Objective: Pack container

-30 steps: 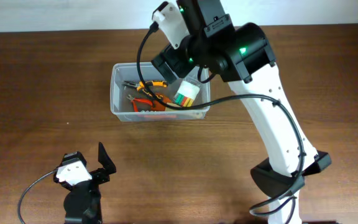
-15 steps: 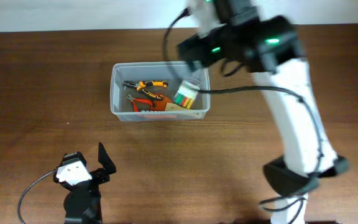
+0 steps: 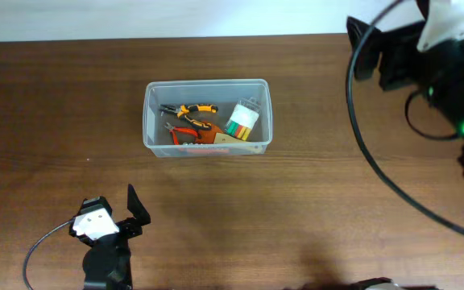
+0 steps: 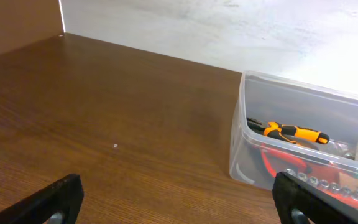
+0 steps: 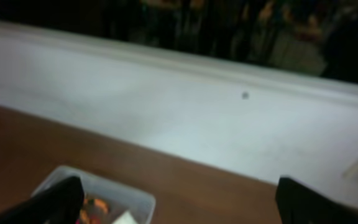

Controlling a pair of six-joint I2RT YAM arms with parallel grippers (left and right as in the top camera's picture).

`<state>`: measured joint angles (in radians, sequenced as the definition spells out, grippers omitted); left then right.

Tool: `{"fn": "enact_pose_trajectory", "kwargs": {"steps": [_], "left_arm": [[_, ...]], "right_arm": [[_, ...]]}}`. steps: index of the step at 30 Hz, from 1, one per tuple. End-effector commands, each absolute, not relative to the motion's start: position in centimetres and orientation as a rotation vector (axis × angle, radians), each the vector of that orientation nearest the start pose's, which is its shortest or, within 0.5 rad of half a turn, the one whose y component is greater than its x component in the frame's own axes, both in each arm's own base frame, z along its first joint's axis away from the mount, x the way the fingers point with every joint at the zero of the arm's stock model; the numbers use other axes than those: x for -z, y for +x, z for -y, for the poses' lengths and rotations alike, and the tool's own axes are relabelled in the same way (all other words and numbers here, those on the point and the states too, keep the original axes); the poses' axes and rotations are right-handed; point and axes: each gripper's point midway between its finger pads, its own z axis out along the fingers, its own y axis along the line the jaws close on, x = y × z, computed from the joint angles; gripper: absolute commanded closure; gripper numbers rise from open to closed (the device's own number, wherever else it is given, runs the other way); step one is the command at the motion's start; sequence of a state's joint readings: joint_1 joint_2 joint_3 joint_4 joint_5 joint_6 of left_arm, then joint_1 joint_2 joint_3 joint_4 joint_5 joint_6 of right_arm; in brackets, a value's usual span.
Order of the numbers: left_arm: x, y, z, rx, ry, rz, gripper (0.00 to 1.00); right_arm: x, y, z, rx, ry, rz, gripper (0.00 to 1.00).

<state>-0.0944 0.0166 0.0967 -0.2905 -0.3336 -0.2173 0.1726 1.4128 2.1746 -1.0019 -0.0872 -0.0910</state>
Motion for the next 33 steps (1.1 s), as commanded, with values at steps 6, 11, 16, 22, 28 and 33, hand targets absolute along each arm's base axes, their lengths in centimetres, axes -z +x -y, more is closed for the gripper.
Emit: {"fn": "enact_pose_trajectory", "kwargs": {"steps": [6,11,16,22,28,33], "left_arm": [[-14.7,23.1,-3.4,-0.078,-0.338,-1.738,0.01],[-14.7,23.1,-3.4,-0.079,-0.338,-1.738,0.01],[-14.7,23.1,-3.4,-0.078,-0.338,-1.738,0.01],[-14.7,23.1,-3.4,-0.079,-0.338,-1.738,0.01],[-14.7,23.1,-3.4,-0.078,-0.338,-1.738,0.01],[-14.7,23.1,-3.4,-0.078,-0.338,-1.738,0.01]], "right_arm": [[-43.7,28.4,-2.2,-0.025,-0.172,-1.842,0.01],[-34.6,25.6,-0.5,0.004,-0.113,-1.949,0.01],[-25.5,24.5,-0.4,0.002,-0.105,-1.946,0.01],[-16.8,23.9,-1.9,-0.116,-0.112,-1.89,0.01],[-14.0,23.4,-2.0,-0.186,-0.017,-1.857,0.01],[-13.7,23.1,-2.0,-0.184,-0.02,-1.84,0.01]]}}
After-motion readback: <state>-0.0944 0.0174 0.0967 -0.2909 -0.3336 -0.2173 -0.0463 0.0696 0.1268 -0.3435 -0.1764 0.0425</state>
